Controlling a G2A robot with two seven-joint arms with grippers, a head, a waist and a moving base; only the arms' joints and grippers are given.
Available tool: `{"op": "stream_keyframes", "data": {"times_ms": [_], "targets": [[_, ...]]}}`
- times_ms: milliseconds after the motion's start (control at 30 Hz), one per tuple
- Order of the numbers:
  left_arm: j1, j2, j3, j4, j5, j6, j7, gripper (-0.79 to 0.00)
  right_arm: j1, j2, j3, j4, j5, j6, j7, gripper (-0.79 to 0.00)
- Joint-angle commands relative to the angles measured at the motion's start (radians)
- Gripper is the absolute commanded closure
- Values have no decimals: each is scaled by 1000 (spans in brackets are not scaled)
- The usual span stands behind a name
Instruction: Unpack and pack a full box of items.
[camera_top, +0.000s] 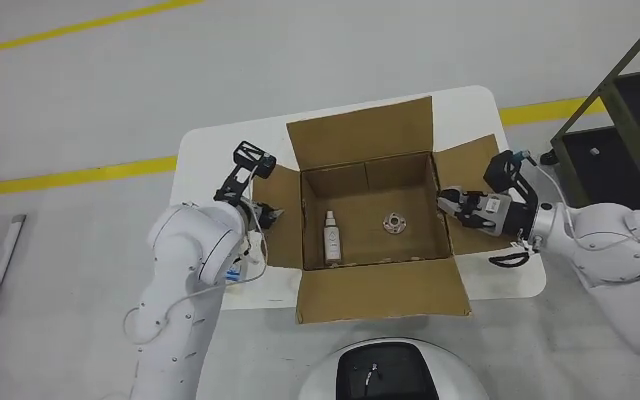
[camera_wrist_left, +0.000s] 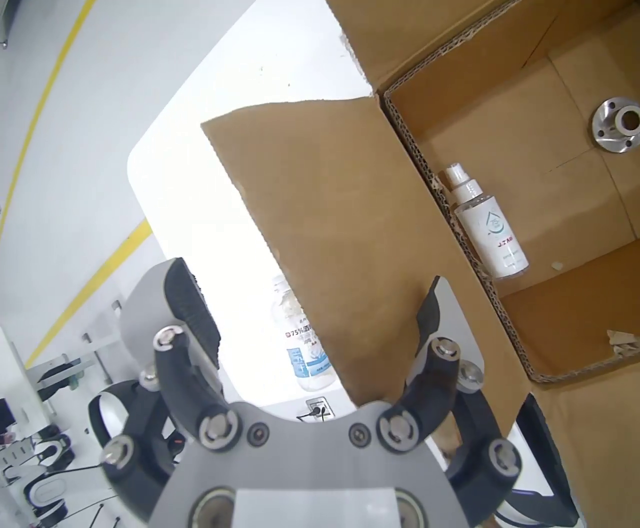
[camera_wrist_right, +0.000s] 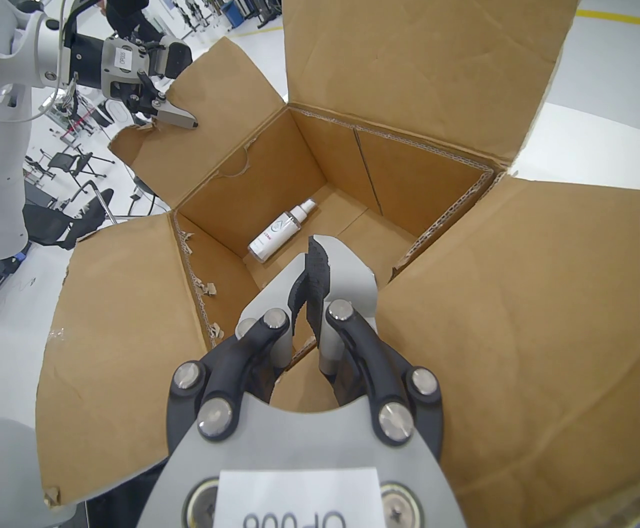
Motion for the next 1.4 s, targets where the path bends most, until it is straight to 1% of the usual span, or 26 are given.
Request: {"op": "stream_keyframes", "data": {"times_ms": [0,167,233,300,433,533,633,1200,1267,1333,1367], "targets": [[6,1,4,2,22,1,10,-785,0,0,-2,3,1,0,0,0],[14,2,1,3,25,13,13,-785,4,0,-4,9,6,3,-6,0],[8,0,-10,0,-1,44,16,-785,9,0,2,-3,21,-2,-17,0],[-5,-3,-30,-3,-51,94,26,-785,17,0,15,-27,54,-12,-29,0],[-32,-5,-60,-3,-94,147,49,-785,39,4,34,-100,101,-10,0,0],[-48,-5,-79,2,-106,187,69,-785,62,5,25,-150,110,14,38,0],[-48,-5,-80,3,-109,192,72,-785,84,4,3,-163,90,30,53,0],[-48,-5,-80,3,-109,192,72,-785,82,4,0,-166,87,31,53,0],[-48,-5,-80,3,-109,192,72,-785,81,2,-22,-183,59,51,65,0],[-48,-5,-80,3,-109,192,72,-785,98,-1,-52,-188,39,101,79,0],[-48,-5,-80,3,-109,192,72,-785,112,-3,-79,-192,10,127,111,0]]}}
